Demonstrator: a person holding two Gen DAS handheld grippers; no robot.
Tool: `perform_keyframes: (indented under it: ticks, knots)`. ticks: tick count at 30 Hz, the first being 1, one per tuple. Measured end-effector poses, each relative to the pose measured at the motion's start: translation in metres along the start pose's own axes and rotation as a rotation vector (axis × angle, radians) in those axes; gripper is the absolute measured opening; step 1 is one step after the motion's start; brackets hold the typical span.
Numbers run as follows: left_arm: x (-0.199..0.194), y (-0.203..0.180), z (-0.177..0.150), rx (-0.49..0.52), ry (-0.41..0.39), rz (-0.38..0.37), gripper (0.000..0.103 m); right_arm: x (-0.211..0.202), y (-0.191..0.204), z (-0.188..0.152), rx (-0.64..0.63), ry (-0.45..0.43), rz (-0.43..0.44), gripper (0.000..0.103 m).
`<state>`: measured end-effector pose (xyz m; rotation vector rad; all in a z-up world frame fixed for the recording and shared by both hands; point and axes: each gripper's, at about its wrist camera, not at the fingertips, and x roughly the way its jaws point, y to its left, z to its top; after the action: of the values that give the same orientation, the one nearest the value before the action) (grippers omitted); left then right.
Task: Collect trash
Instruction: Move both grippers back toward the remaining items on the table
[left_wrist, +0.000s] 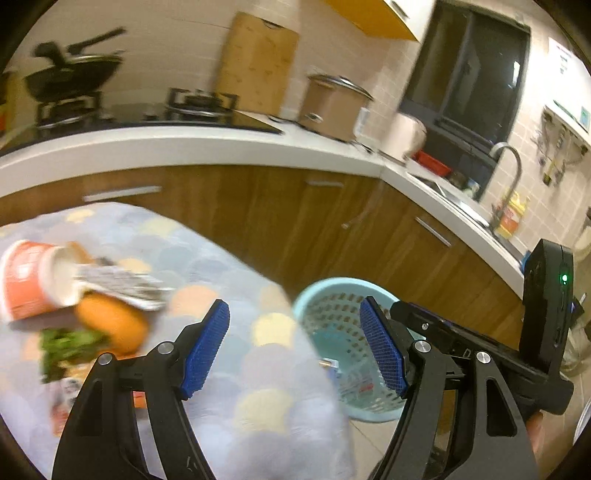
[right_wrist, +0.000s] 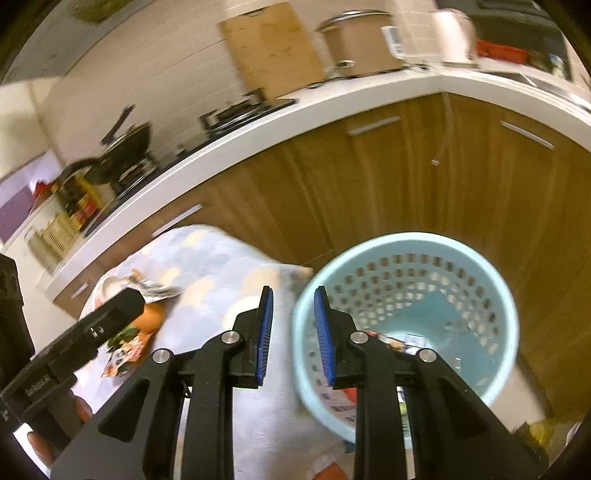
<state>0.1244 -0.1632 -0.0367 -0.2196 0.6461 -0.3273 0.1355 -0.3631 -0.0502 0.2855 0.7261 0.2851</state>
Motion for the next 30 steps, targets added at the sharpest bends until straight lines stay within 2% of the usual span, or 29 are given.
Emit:
perform_keyframes:
  ticks: [4, 6, 7, 15, 19, 26, 30]
  knots:
    - [-0.028, 0.036, 0.000, -0.057, -0.036, 0.060, 0.070, 0.011, 0.039, -0.007, -0.071, 0.023, 0.051, 0.020]
    - [-0.043, 0.059, -0.002, -0.077, -0.052, 0.083, 0.059, 0.019, 0.061, -0.011, -0.109, 0.042, 0.085, 0.020]
    - [-0.046, 0.065, -0.002, -0.084, -0.051, 0.093, 0.057, 0.023, 0.072, -0.013, -0.130, 0.051, 0.097, 0.020]
    - [-0.070, 0.133, -0.013, -0.169, -0.021, 0.163, 0.057, 0.053, 0.132, -0.025, -0.252, 0.097, 0.140, 0.020]
    - [-0.064, 0.145, -0.026, -0.171, 0.028, 0.181, 0.057, 0.075, 0.146, -0.022, -0.295, 0.139, 0.159, 0.020]
    - [-0.059, 0.146, -0.051, -0.169, 0.097, 0.135, 0.059, 0.087, 0.151, -0.035, -0.322, 0.181, 0.141, 0.020]
    - [-0.055, 0.126, -0.056, -0.089, 0.114, 0.145, 0.065, 0.084, 0.137, -0.034, -0.275, 0.187, 0.144, 0.020]
